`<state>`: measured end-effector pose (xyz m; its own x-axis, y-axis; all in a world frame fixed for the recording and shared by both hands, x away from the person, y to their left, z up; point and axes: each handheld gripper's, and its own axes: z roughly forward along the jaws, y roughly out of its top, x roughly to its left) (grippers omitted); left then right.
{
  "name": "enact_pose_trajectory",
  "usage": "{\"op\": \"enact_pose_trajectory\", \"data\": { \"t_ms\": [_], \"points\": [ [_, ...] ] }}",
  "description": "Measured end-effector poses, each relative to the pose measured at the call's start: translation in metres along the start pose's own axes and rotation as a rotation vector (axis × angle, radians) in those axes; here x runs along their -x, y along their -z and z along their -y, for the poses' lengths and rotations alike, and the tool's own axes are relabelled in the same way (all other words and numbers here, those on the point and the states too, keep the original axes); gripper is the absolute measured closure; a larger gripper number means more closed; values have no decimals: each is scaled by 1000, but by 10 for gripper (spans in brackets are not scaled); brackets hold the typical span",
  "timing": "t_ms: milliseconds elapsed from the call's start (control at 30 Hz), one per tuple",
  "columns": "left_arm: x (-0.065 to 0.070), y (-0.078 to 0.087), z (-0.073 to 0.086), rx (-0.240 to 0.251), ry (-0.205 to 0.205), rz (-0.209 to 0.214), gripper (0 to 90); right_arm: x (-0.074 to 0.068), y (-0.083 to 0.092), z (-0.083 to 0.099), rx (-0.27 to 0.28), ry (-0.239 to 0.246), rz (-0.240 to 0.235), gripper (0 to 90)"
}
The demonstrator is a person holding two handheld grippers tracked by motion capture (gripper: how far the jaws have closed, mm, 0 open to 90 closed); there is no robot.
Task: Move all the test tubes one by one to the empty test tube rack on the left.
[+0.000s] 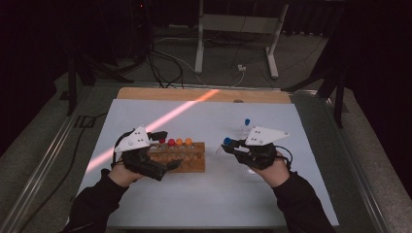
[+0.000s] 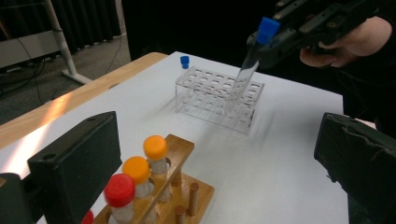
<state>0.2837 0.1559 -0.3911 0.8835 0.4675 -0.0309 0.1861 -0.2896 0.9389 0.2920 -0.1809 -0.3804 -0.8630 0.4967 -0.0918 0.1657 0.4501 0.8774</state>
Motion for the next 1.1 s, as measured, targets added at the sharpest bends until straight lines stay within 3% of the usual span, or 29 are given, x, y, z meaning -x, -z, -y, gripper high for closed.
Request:
{"op": "enact_pose_trajectory", "data": {
  "t_ms": [267, 400, 600, 800, 1100],
  "points": [
    [15, -9, -3, 11, -5, 58, 22, -23, -17, -2, -29, 40, -102, 768],
    [24, -17, -2, 6, -19, 82, 88, -32, -29, 1, -59, 46, -146, 768],
    [32, -27, 2, -7, -36, 100, 300, -44, -42, 4, -86, 54, -195, 768],
    [36, -32, 5, -11, -55, 115, 484, -49, -47, 5, -97, 60, -210, 768],
    [41, -38, 6, -30, -78, 140, 658, -51, -49, 5, -101, 63, -210, 768]
  ]
}}
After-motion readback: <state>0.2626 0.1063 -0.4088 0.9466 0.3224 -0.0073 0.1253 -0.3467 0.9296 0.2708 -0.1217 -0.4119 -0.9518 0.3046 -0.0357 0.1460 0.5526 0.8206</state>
